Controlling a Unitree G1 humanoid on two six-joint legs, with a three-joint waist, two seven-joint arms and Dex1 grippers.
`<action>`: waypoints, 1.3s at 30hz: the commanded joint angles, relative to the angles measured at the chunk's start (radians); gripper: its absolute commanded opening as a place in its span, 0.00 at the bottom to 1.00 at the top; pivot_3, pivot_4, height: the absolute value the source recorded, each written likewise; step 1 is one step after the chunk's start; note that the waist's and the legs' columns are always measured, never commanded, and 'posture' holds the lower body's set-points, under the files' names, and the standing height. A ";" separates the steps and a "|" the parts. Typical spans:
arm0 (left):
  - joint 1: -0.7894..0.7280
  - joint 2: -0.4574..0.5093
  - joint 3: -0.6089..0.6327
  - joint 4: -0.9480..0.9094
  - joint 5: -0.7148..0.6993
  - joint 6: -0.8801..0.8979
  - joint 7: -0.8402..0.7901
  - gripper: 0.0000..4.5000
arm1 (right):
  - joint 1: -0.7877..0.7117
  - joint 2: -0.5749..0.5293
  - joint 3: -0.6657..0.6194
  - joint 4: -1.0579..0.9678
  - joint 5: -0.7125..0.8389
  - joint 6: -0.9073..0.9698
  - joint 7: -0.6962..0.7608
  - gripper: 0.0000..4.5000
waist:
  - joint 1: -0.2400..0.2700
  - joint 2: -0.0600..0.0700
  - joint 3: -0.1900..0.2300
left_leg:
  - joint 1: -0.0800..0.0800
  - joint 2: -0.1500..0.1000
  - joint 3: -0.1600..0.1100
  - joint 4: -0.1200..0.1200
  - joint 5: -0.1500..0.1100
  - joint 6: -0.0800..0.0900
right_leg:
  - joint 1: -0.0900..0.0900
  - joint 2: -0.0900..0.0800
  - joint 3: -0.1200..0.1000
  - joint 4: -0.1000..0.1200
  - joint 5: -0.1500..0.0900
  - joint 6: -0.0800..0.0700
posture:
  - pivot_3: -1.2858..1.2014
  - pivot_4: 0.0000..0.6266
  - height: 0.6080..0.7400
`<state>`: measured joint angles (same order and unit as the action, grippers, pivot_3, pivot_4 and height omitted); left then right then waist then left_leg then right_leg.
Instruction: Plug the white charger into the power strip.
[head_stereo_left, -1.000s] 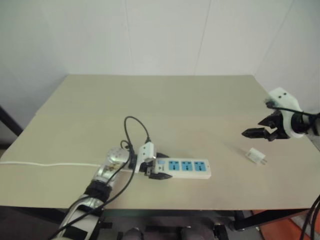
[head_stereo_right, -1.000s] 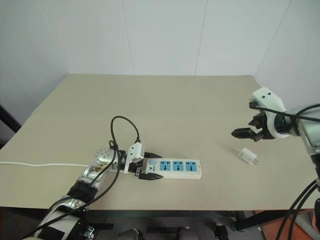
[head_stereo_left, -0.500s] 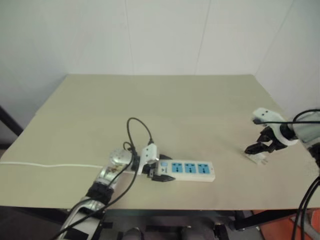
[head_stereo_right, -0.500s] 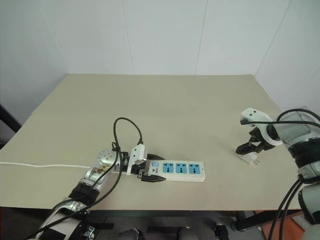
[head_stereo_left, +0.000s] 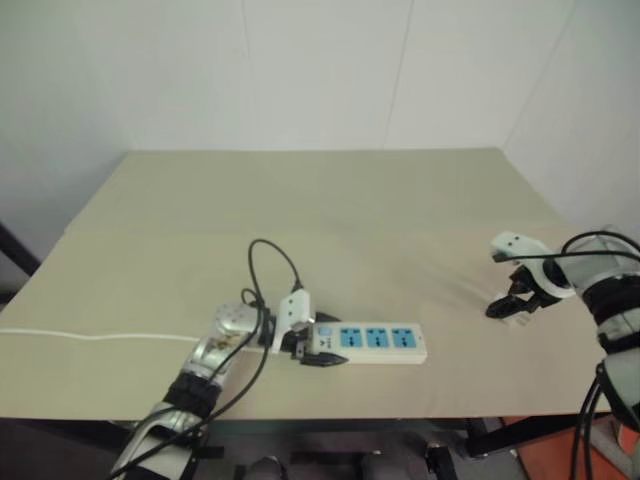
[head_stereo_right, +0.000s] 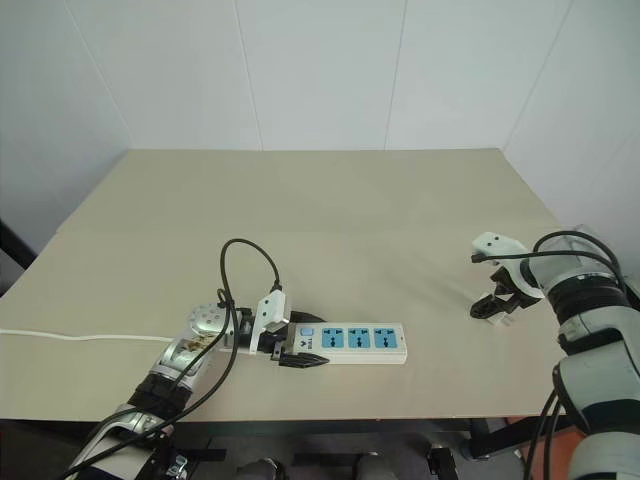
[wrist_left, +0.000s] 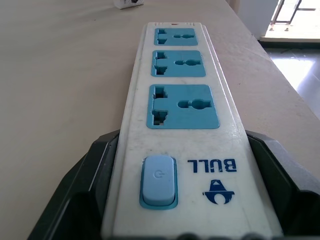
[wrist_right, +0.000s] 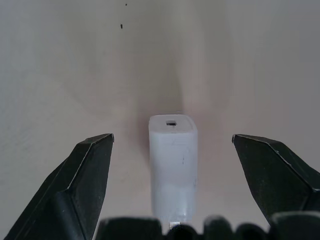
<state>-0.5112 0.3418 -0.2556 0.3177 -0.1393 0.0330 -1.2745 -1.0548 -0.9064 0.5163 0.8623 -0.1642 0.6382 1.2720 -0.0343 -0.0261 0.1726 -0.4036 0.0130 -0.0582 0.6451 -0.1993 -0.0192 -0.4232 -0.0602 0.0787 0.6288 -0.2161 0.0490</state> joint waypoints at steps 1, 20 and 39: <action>0.015 0.001 -0.016 -0.039 -0.010 0.021 0.007 0.74 | -0.039 0.011 -0.034 0.052 -0.033 -0.039 -0.011 1.00 | -0.003 0.000 0.000 | 0.000 0.000 0.000 0.000 0.000 0.000 | 0.000 0.000 0.000 0.000 0.000 0.000 | 0.52 0.24 1.00; 0.030 0.023 -0.021 -0.066 -0.019 0.039 0.030 0.74 | -0.066 0.095 -0.075 0.166 -0.105 -0.127 -0.008 0.73 | -0.012 0.000 0.000 | 0.003 0.000 0.000 0.000 0.000 0.000 | 0.002 0.000 0.001 0.001 0.000 0.000 | 0.52 0.24 1.00; -0.004 0.043 -0.026 -0.013 -0.007 0.005 0.010 0.74 | -0.042 0.077 -0.154 -0.013 -0.083 -0.077 0.021 0.26 | -0.012 0.001 0.000 | 0.004 0.000 0.001 0.000 0.000 0.000 | 0.002 0.001 0.003 0.002 0.000 0.000 | 0.52 0.24 1.00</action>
<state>-0.5026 0.3769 -0.2682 0.2975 -0.1593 0.0474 -1.2537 -1.0814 -0.8061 0.4064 0.9173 -0.2688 0.5398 1.2915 -0.0461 -0.0253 0.1725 -0.3999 0.0130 -0.0568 0.6449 -0.1993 -0.0192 -0.4217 -0.0595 0.0814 0.6310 -0.2159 0.0486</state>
